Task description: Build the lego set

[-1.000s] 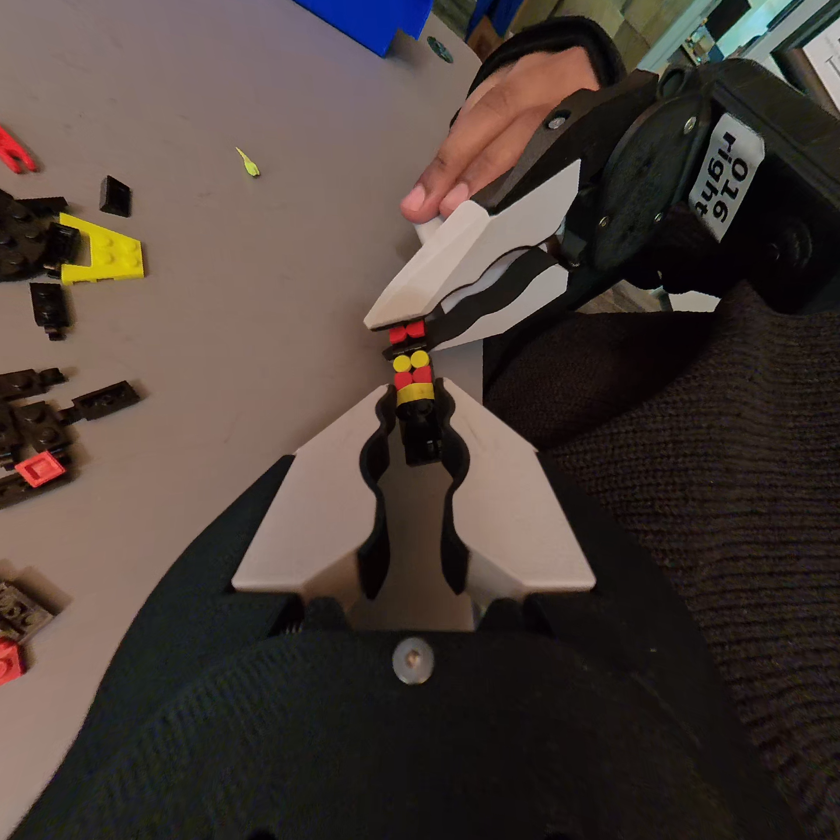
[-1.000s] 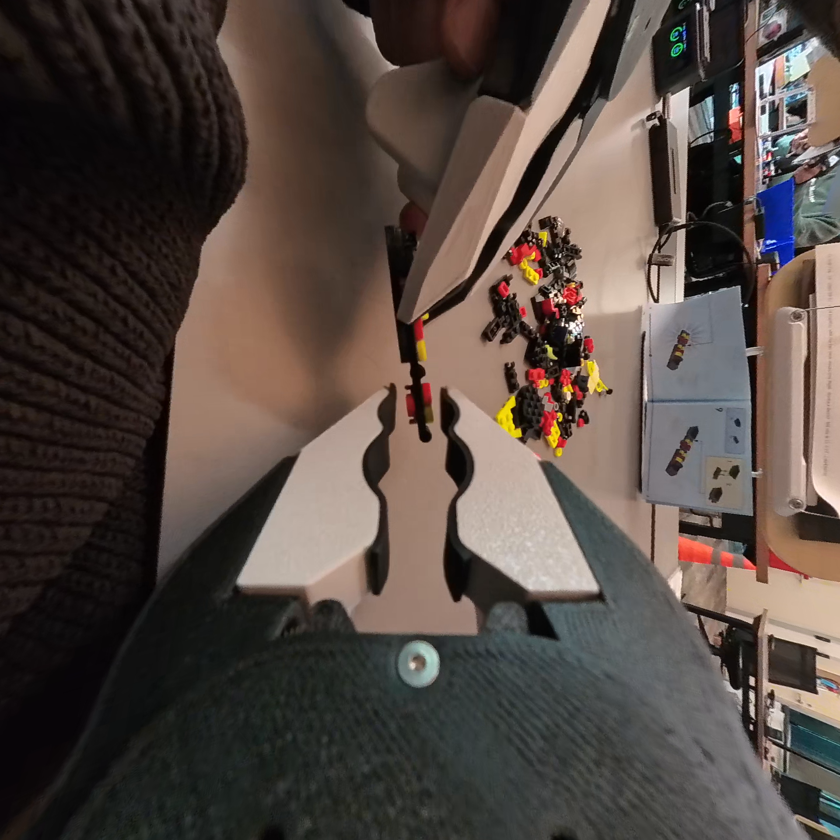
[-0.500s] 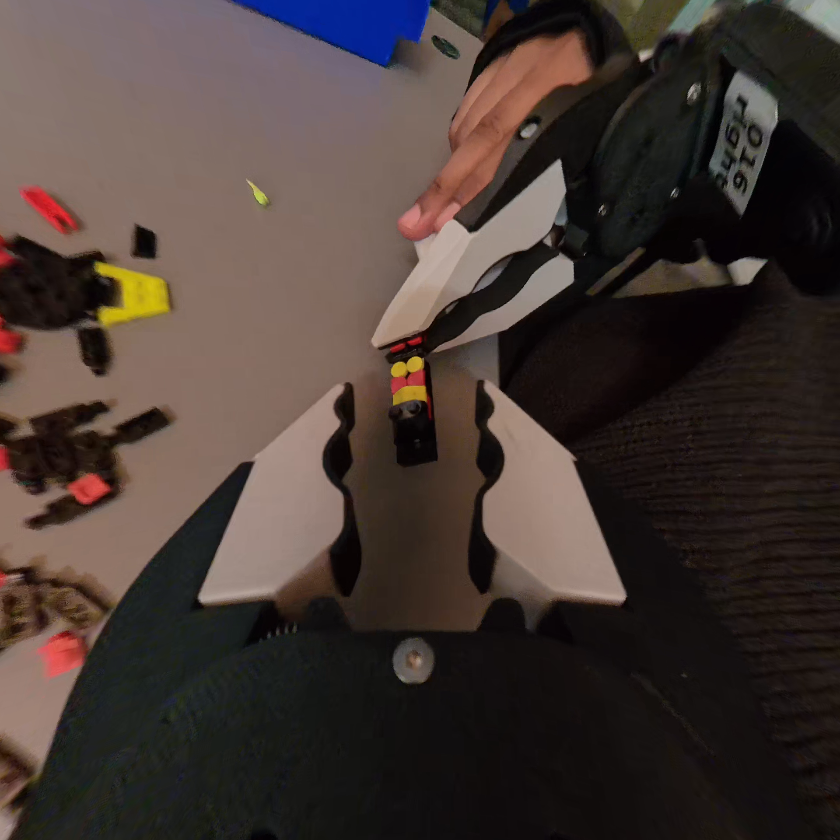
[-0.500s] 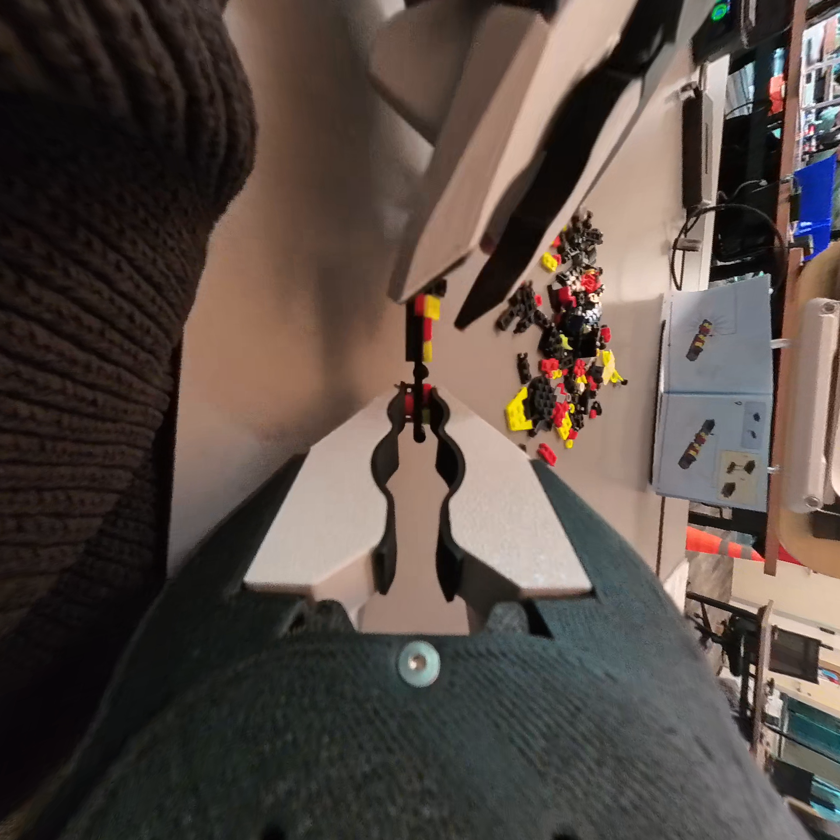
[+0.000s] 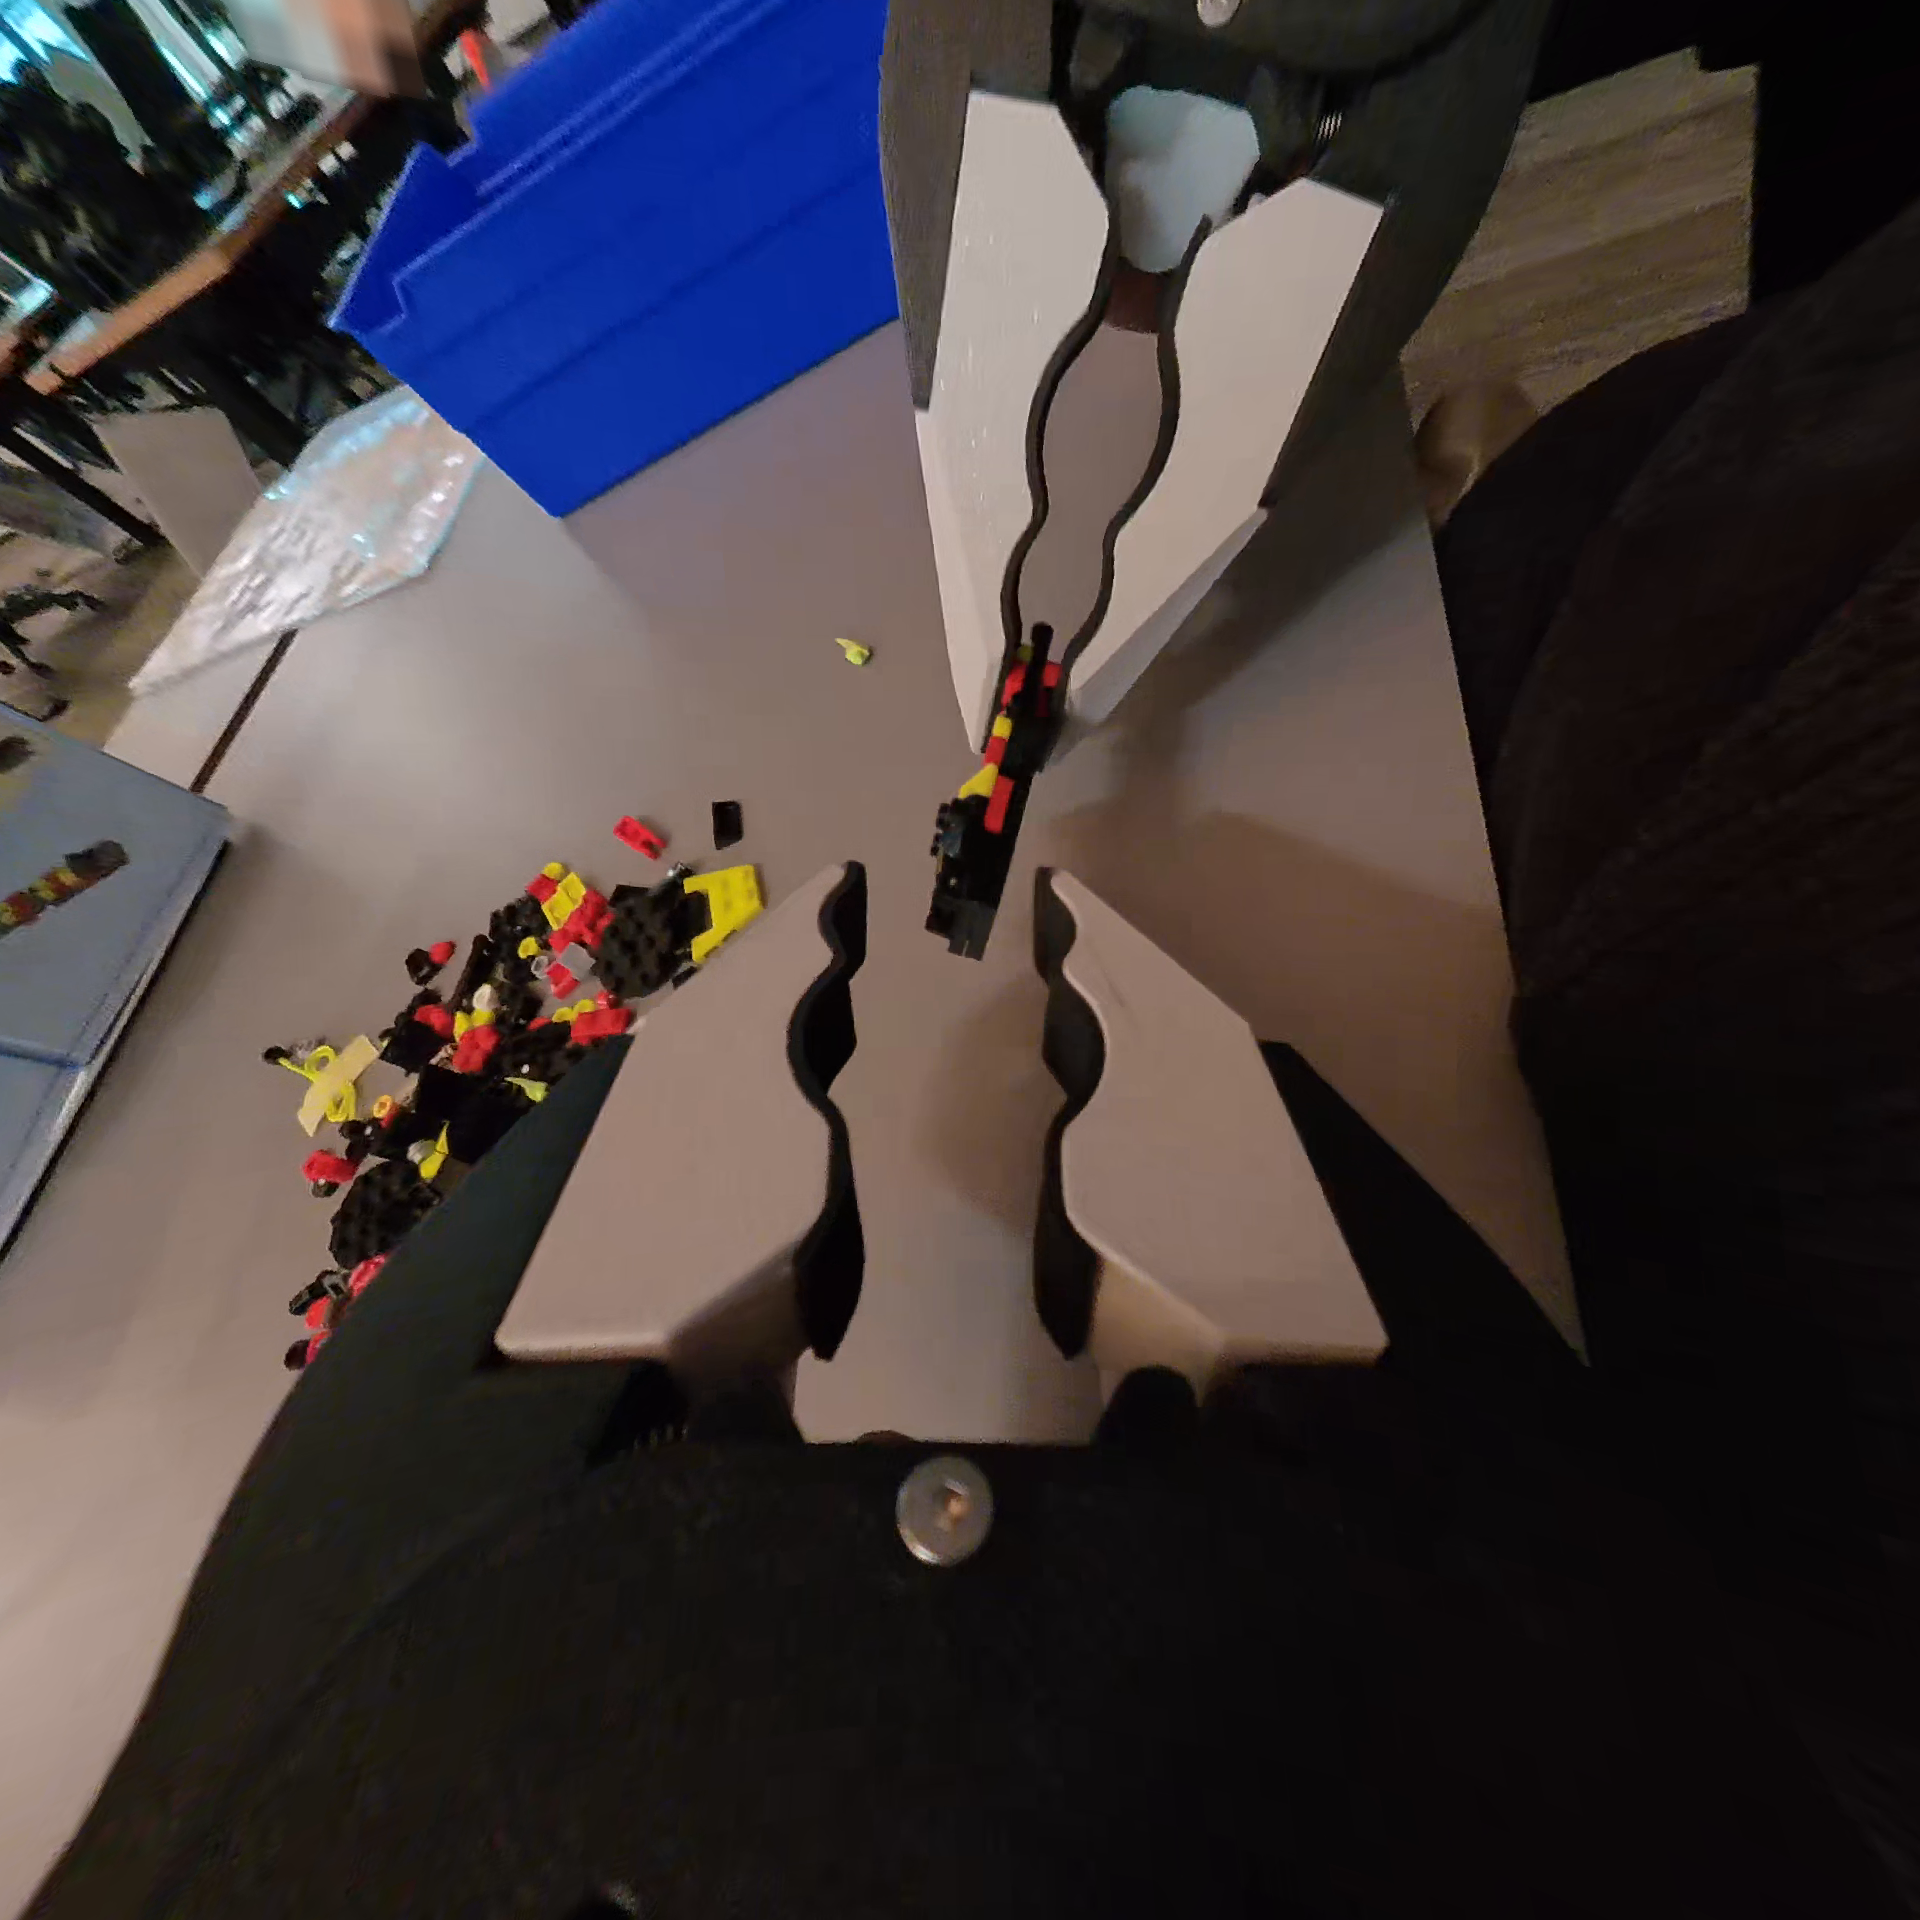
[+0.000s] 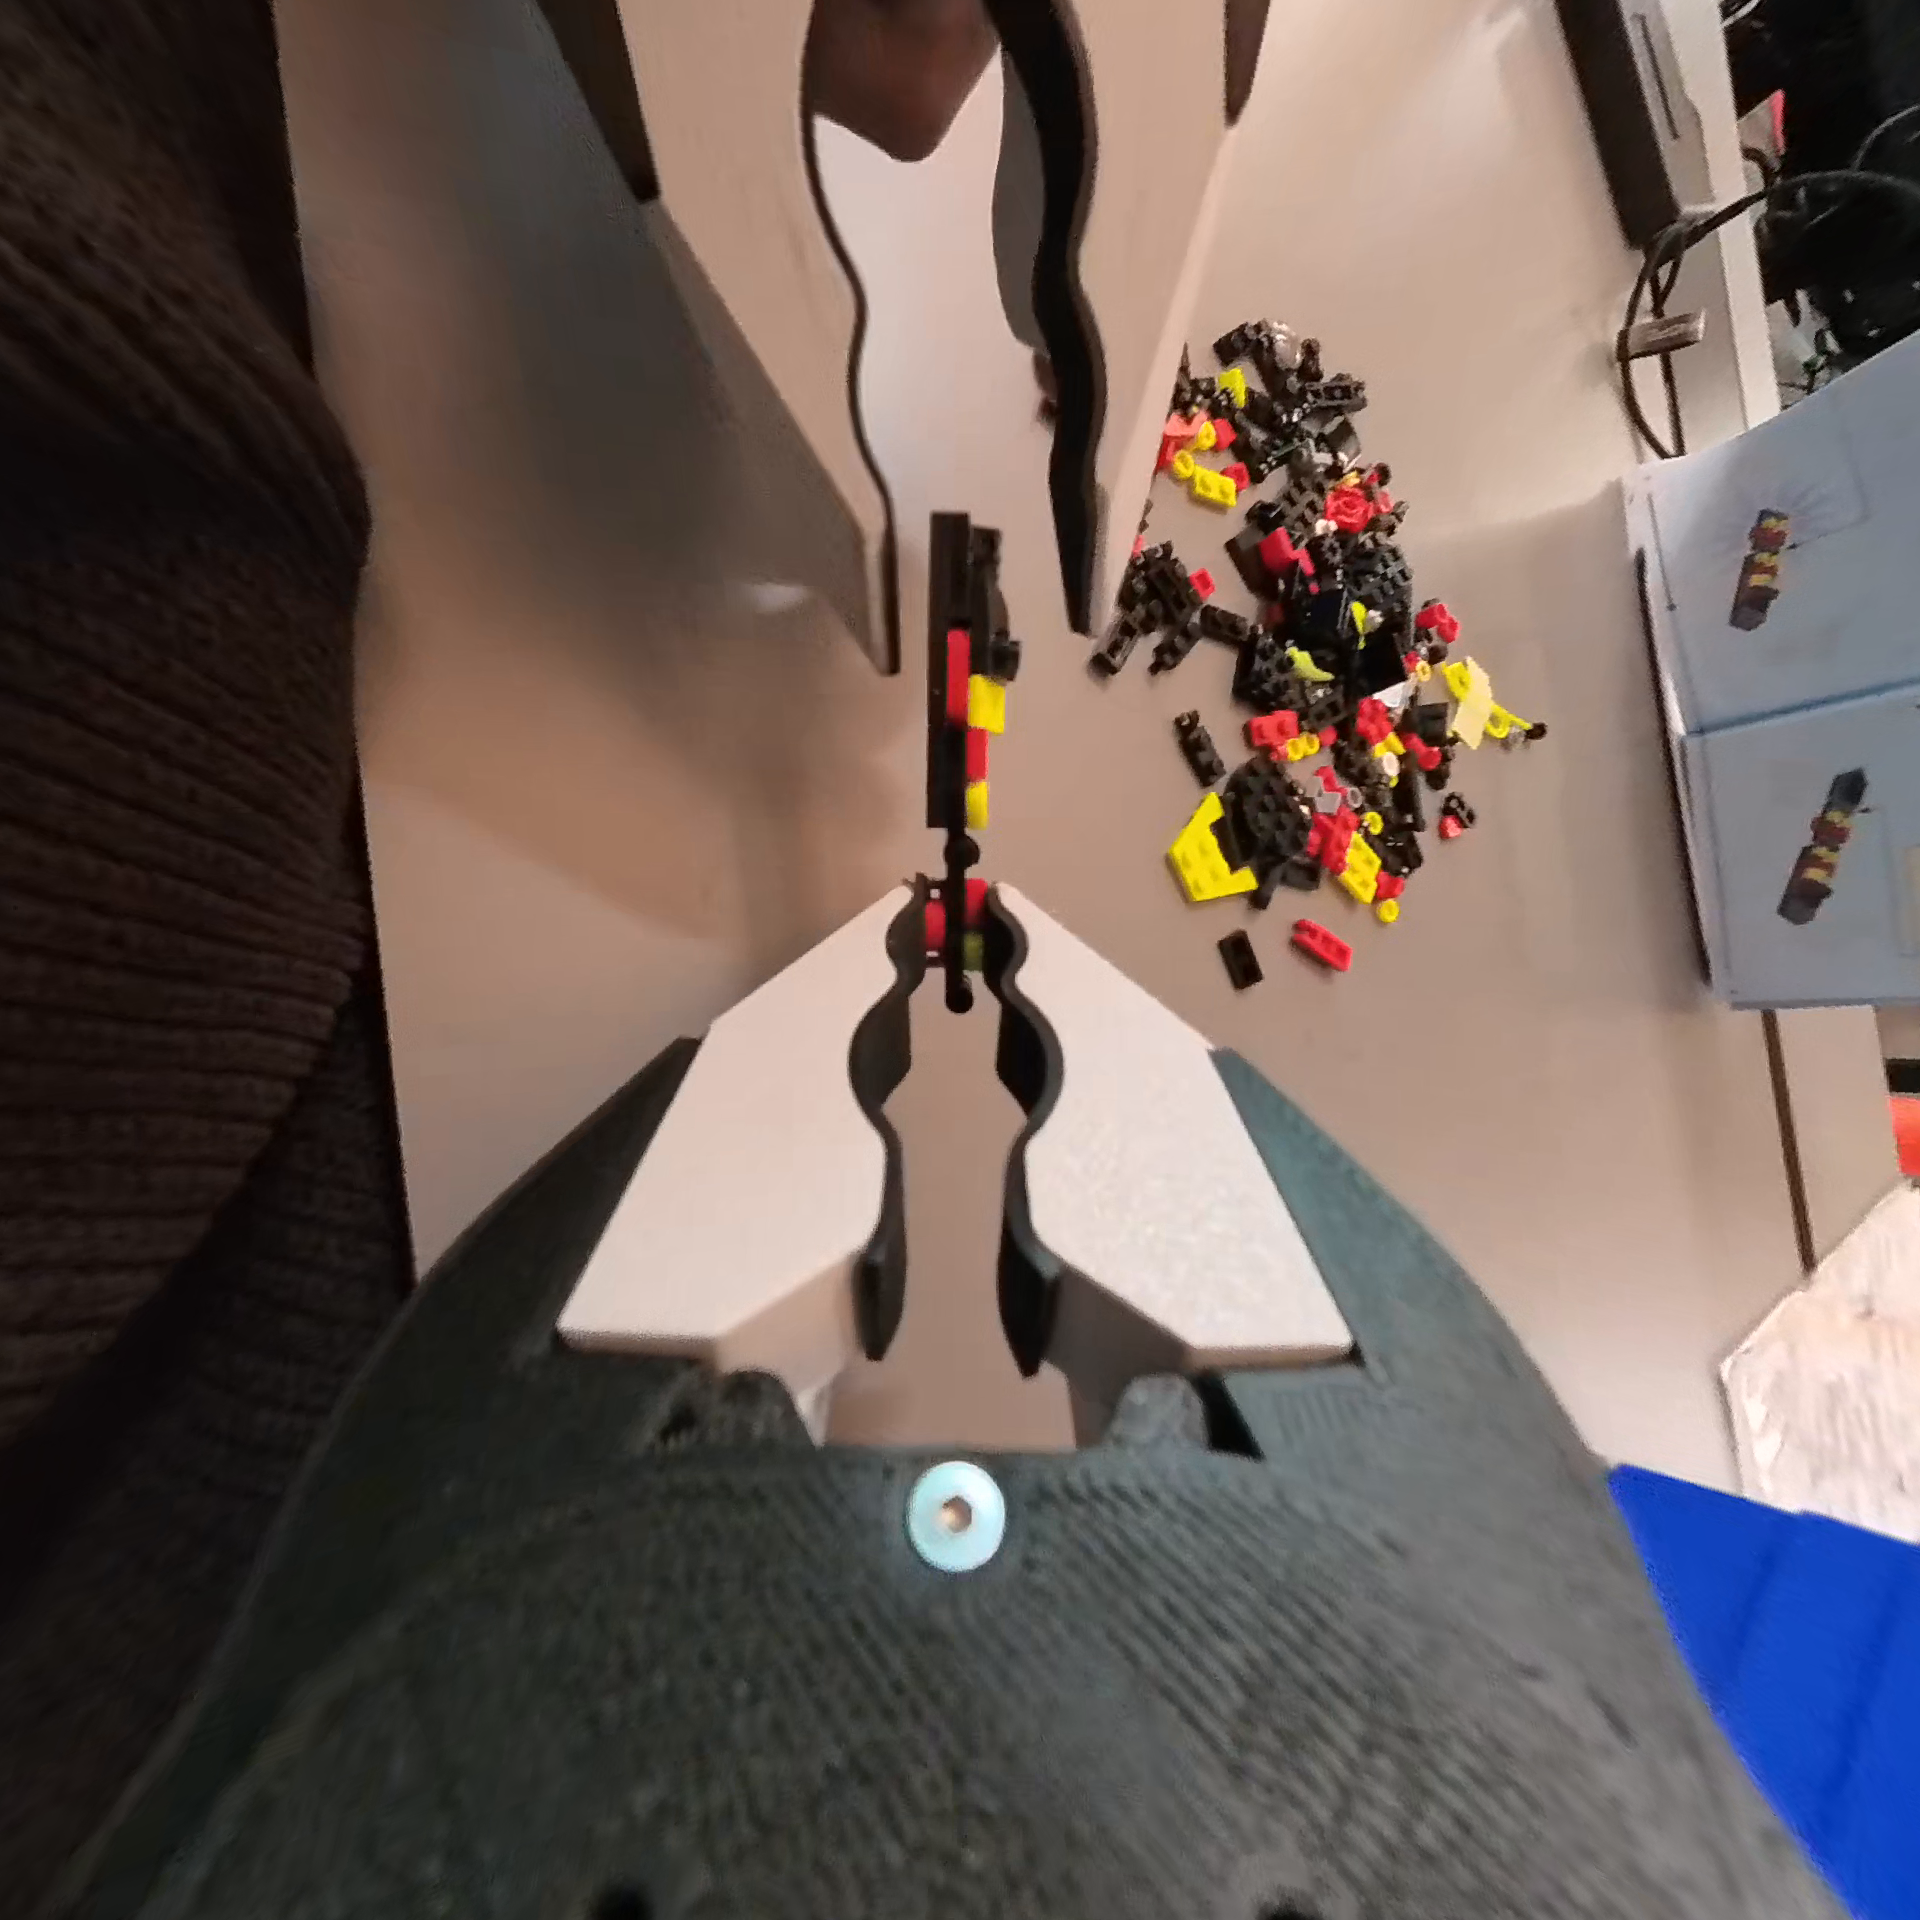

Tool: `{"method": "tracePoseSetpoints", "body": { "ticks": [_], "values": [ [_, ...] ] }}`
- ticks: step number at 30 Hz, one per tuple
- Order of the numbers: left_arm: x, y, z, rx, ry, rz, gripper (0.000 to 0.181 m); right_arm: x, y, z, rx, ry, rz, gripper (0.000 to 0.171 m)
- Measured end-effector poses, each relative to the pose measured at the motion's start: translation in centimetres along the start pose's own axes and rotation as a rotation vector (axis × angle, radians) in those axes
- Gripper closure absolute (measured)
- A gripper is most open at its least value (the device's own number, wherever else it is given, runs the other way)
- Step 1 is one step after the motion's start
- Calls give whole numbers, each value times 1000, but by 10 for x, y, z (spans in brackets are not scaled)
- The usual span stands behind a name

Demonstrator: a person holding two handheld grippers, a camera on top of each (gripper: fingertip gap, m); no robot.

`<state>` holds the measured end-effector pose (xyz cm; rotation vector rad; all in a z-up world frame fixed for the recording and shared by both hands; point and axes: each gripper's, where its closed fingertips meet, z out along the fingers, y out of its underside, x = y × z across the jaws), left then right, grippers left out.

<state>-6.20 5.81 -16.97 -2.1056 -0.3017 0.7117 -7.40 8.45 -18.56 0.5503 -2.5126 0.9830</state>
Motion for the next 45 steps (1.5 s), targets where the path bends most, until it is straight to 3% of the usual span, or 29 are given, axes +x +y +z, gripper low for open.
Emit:
{"method": "tracePoseSetpoints", "body": {
  "ticks": [9,19,23,25,26,33,45],
  "values": [
    [9,-1,0,19,35,28,168,-5,-3,1,14,-31,13,163],
    [10,0,3,-10,40,24,169,-8,1,2,0,-53,21,163],
    [11,4,4,-23,38,19,166,-7,2,3,-5,-45,12,163],
    [13,11,5,-59,46,31,144,-5,4,5,-18,-24,-12,163],
    [13,14,6,-73,49,24,143,-4,6,6,-24,-12,-25,163],
    [9,22,8,-126,118,-235,141,-7,16,13,-61,-25,-13,162],
    [11,29,8,-160,121,-221,145,-6,13,9,-7,-81,112,146]
  ]
}}
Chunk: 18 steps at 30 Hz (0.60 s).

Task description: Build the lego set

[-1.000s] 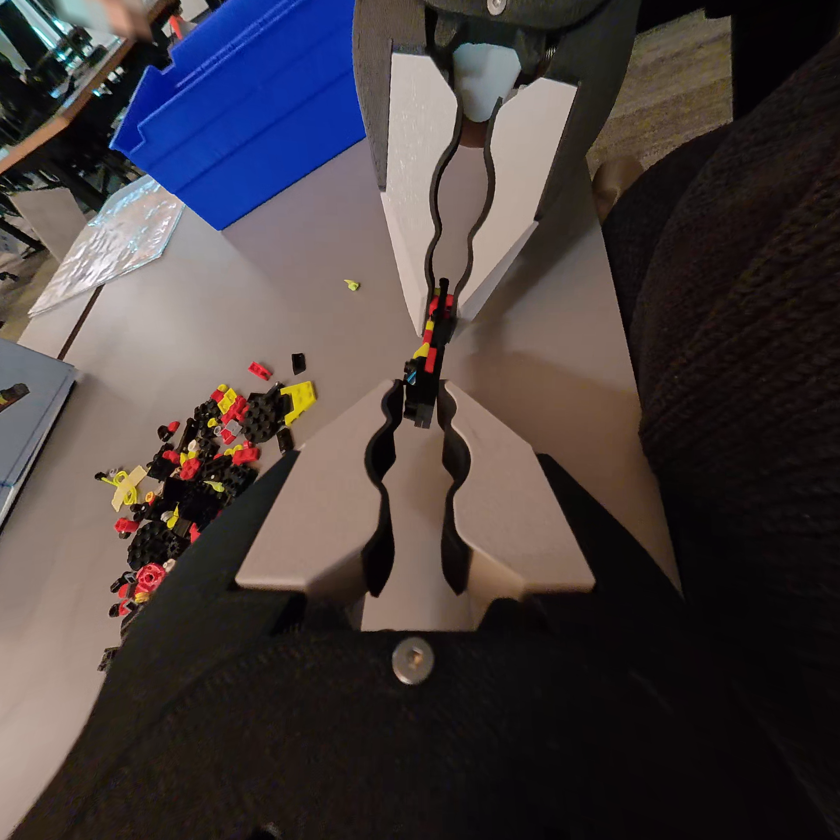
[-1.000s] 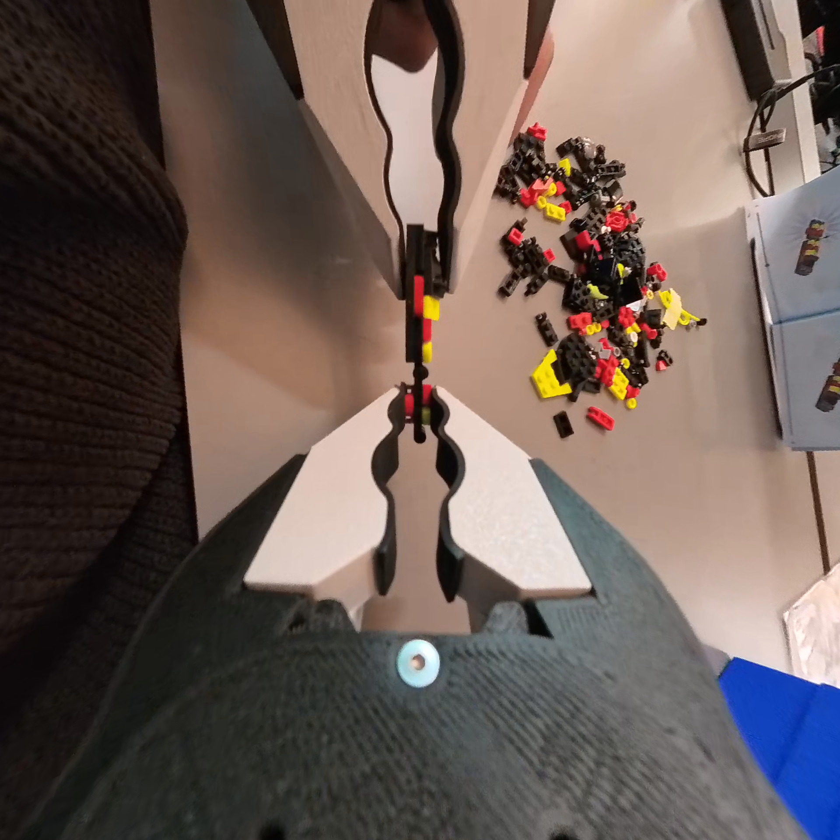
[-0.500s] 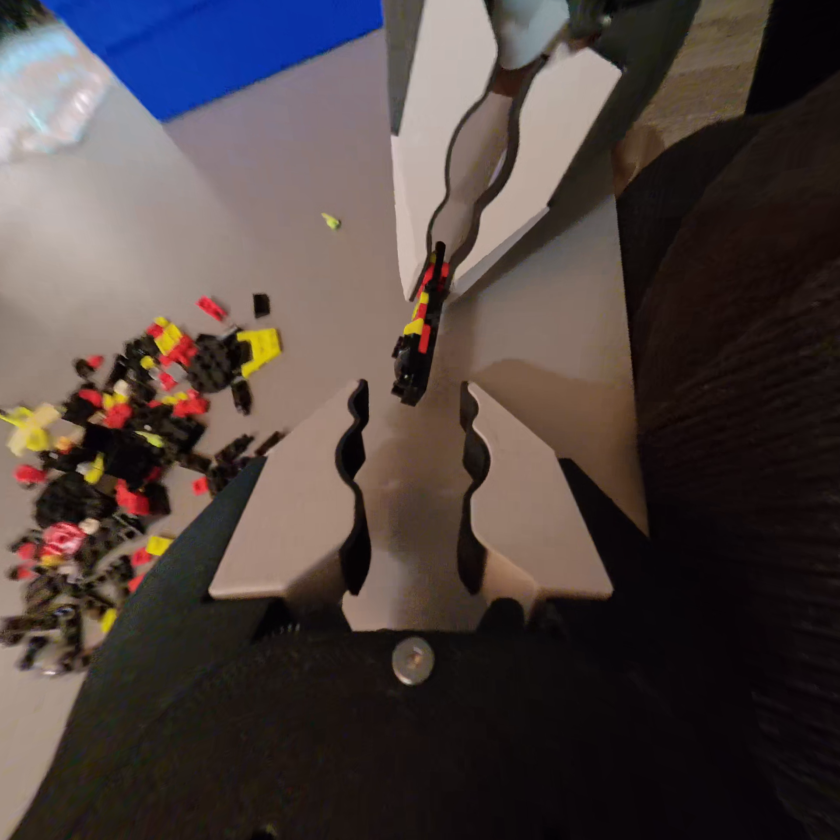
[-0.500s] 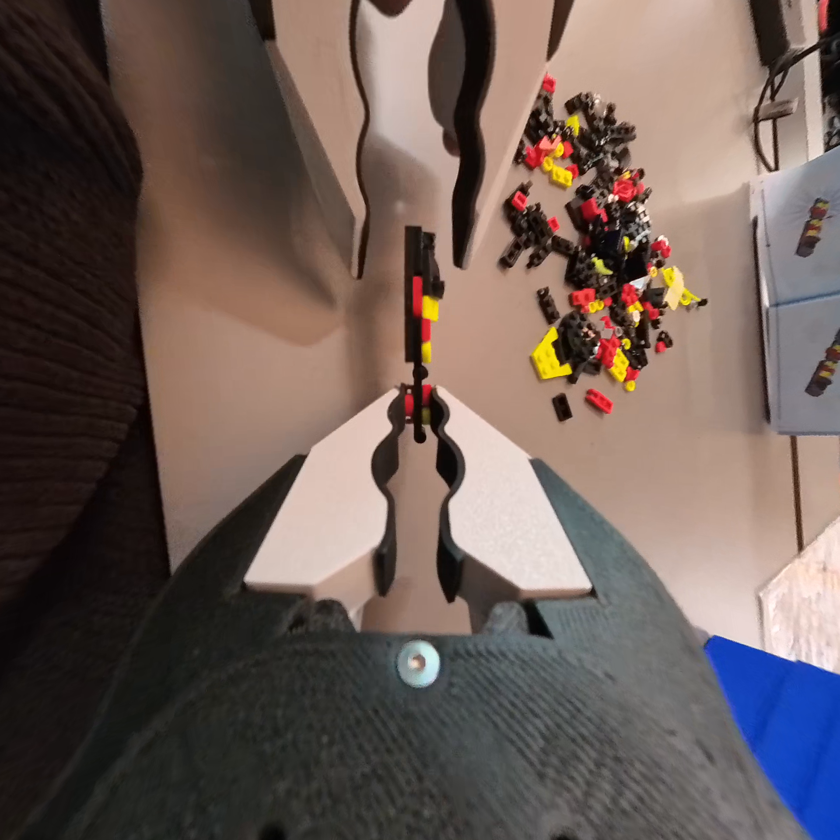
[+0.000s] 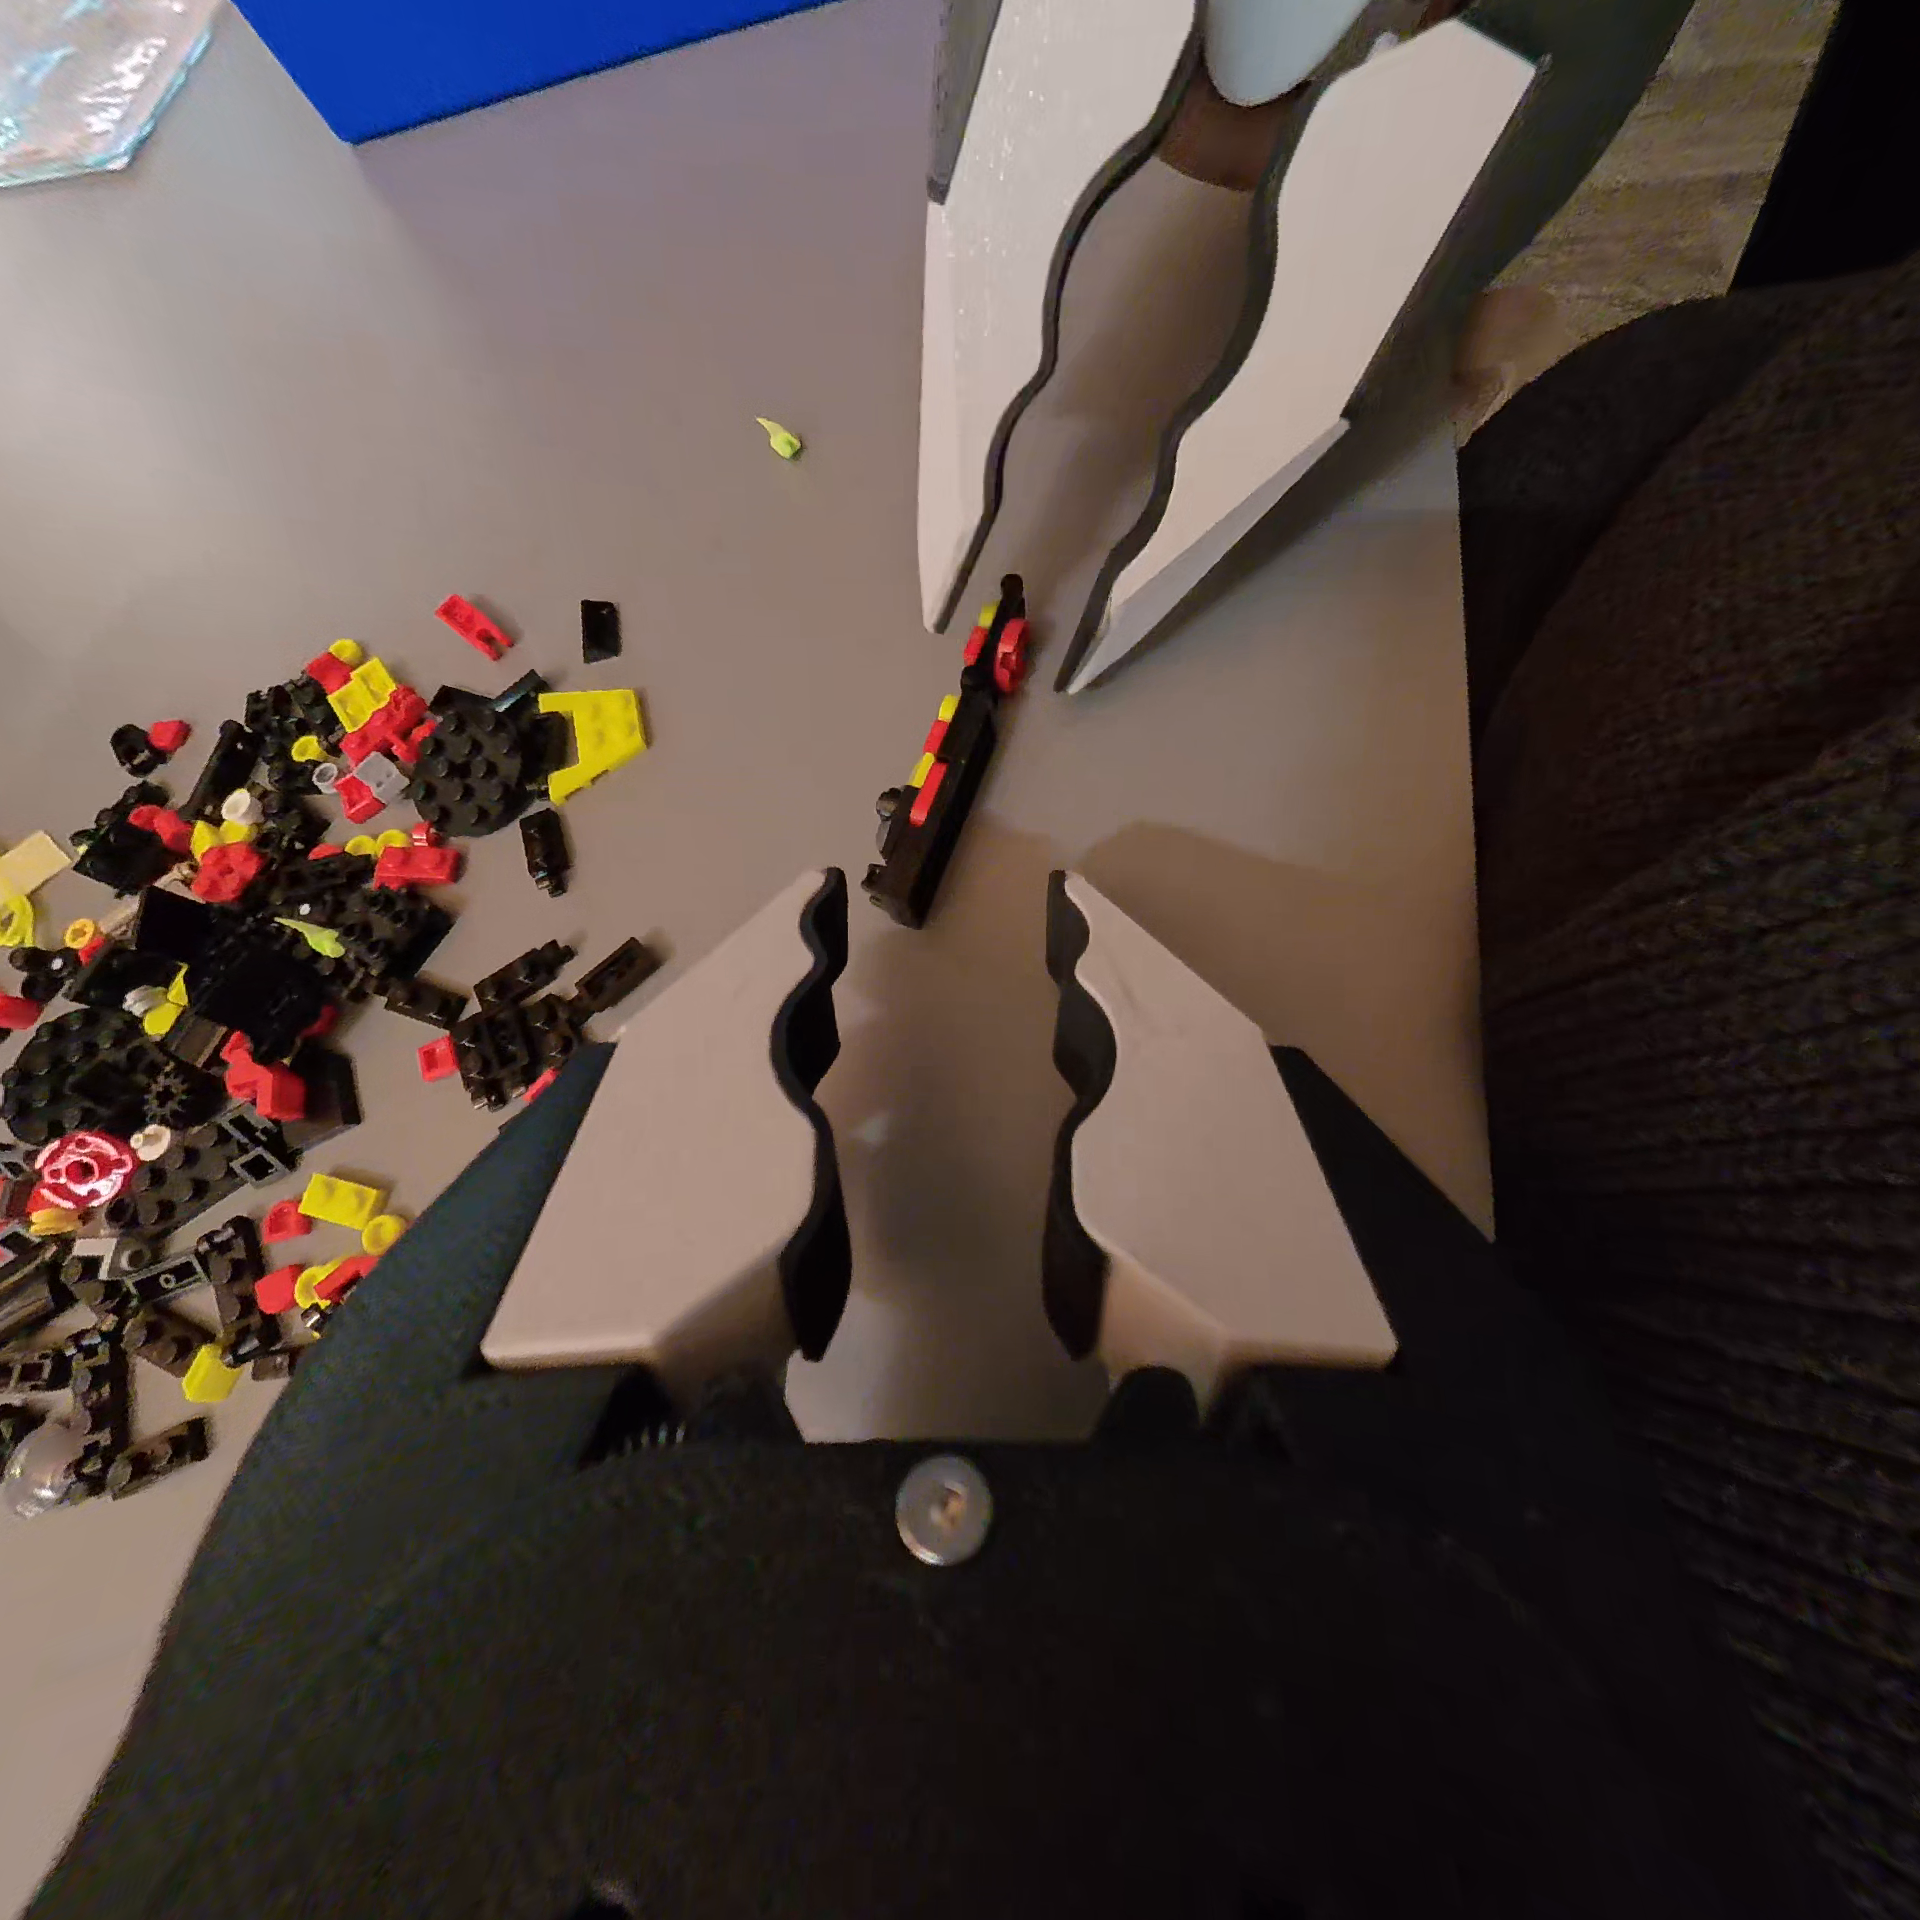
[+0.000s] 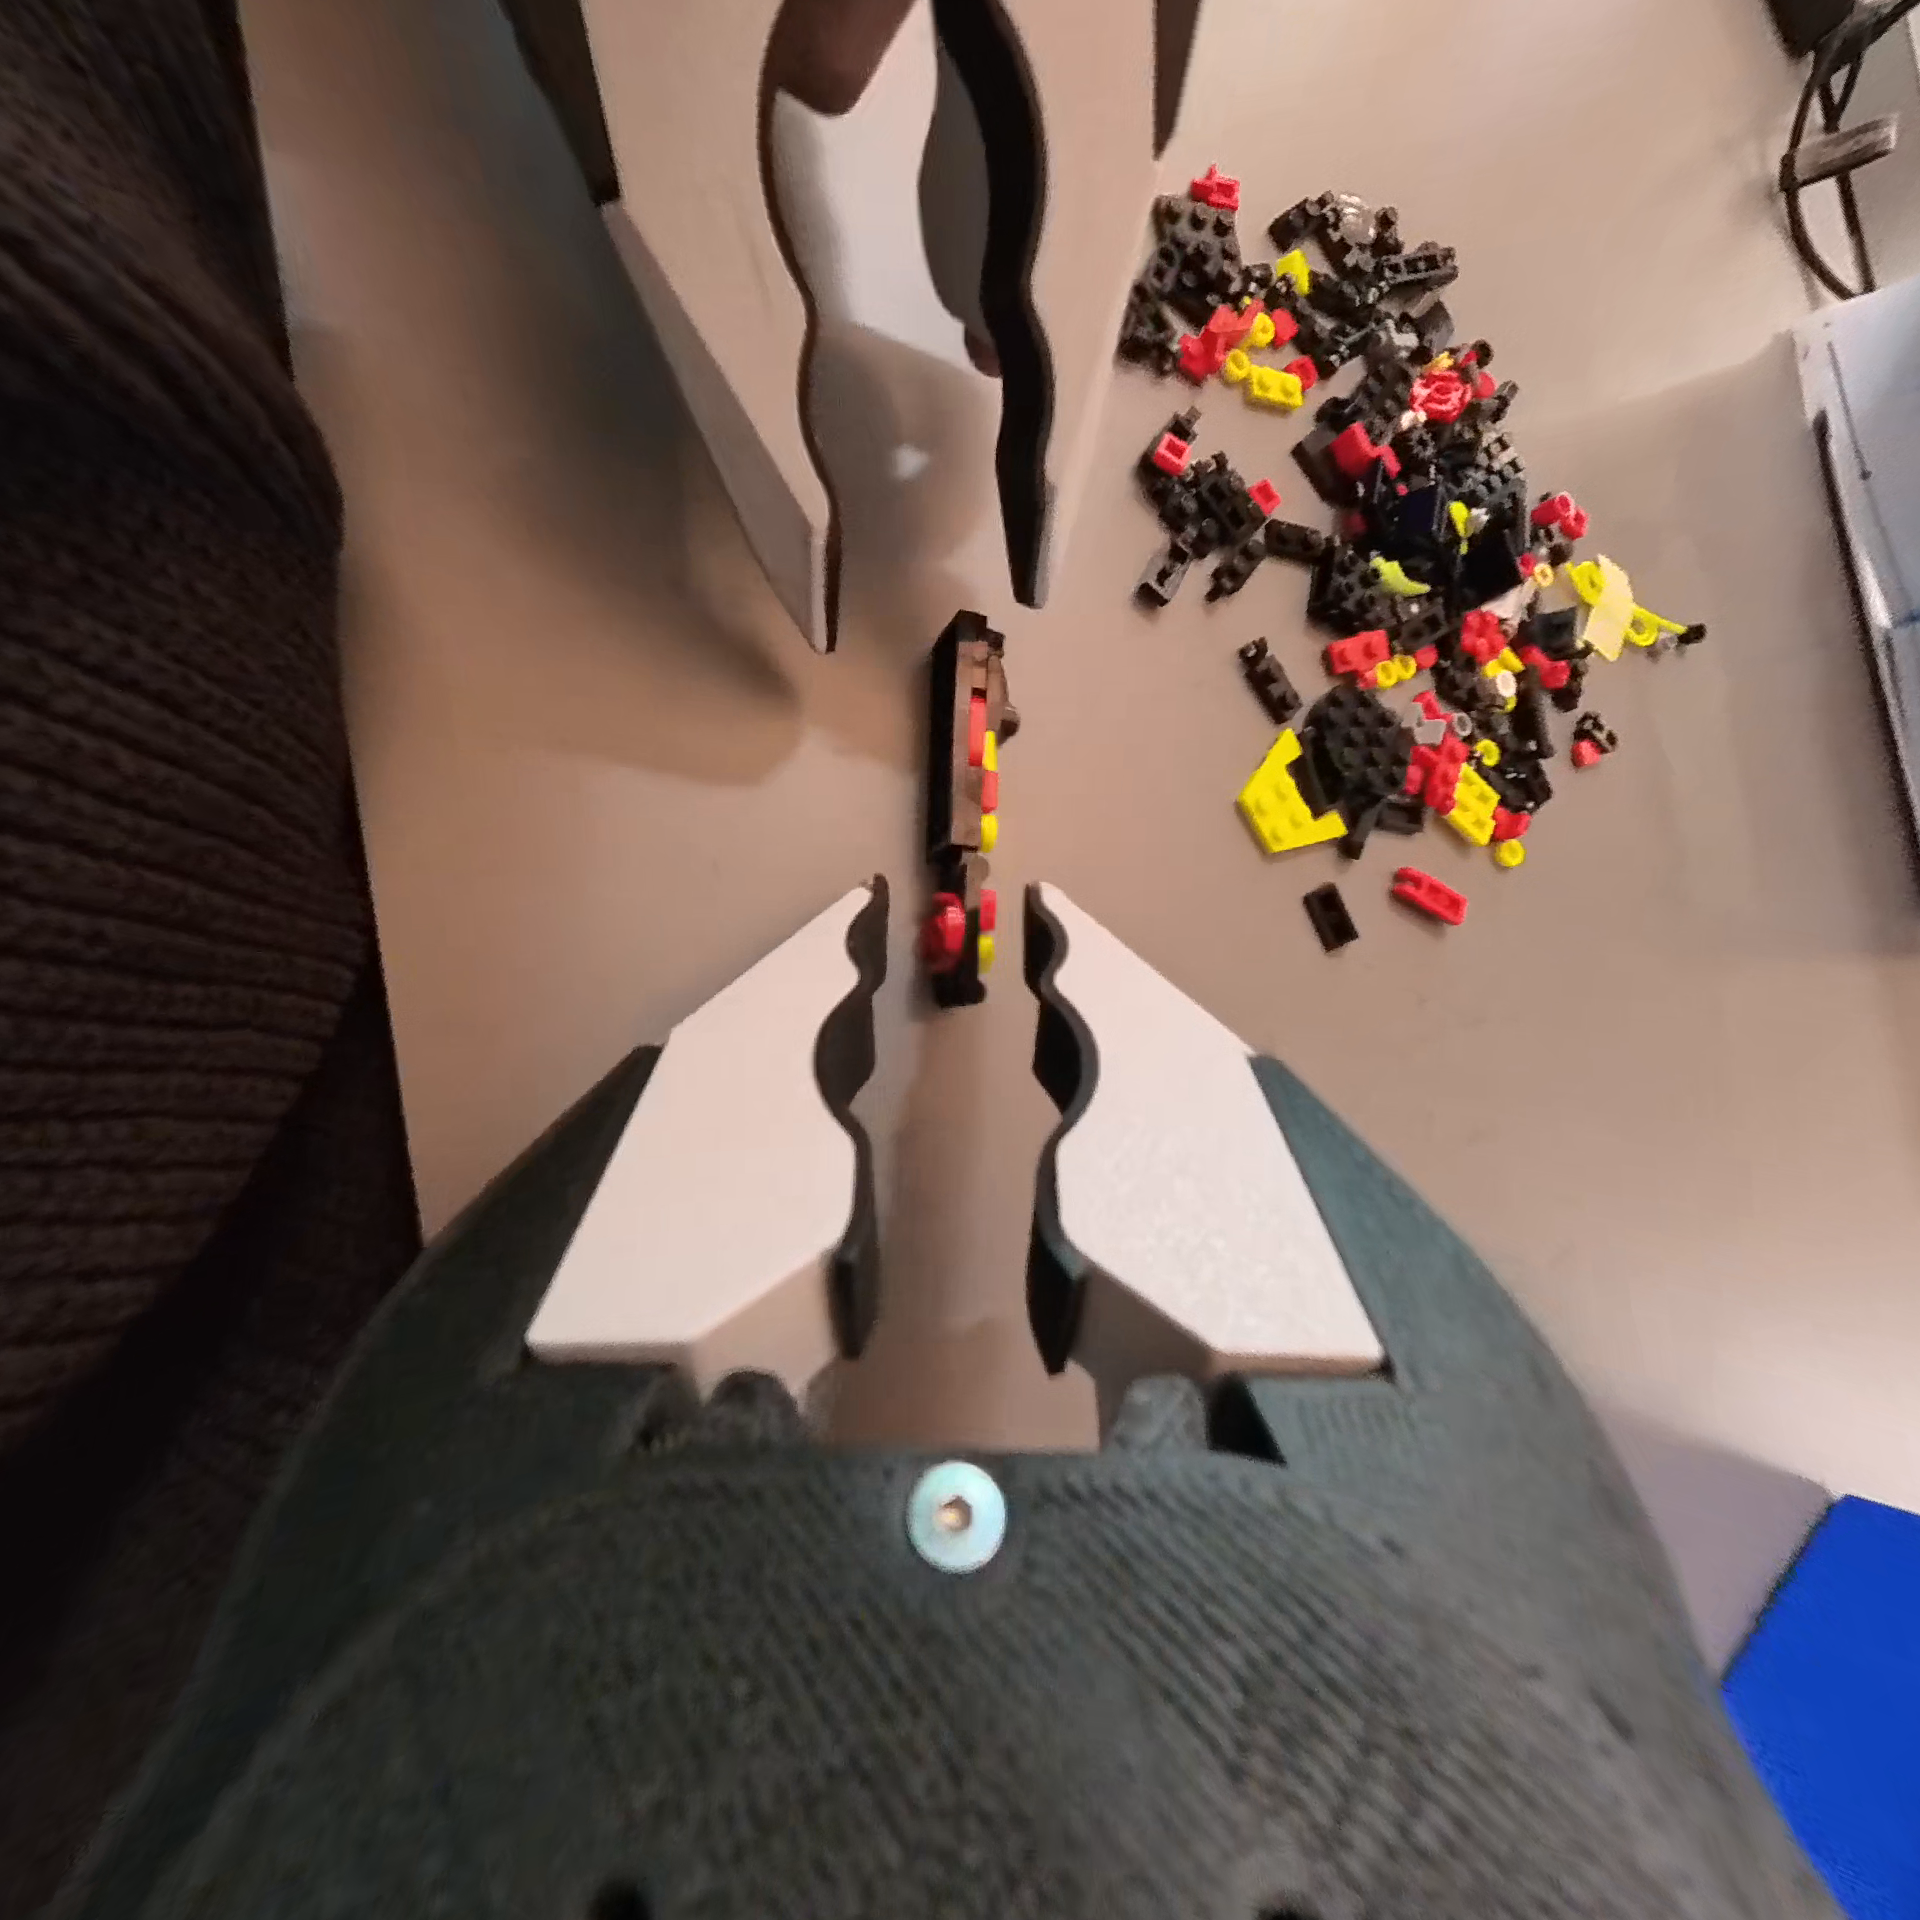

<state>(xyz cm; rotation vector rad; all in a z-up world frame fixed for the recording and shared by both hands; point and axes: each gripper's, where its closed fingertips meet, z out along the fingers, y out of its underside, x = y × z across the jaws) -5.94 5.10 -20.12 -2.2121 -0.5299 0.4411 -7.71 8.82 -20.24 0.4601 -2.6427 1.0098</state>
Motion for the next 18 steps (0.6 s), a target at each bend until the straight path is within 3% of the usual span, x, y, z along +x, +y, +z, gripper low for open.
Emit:
{"method": "tracePoseSetpoints", "body": {
  "ticks": [7,18],
  "values": [
    [-1,1,1,-8,-7,5,146,3,-10,9,51,-46,139,140],
    [-2,3,3,-23,-12,6,147,4,-13,18,49,-29,102,150]
  ]
}}
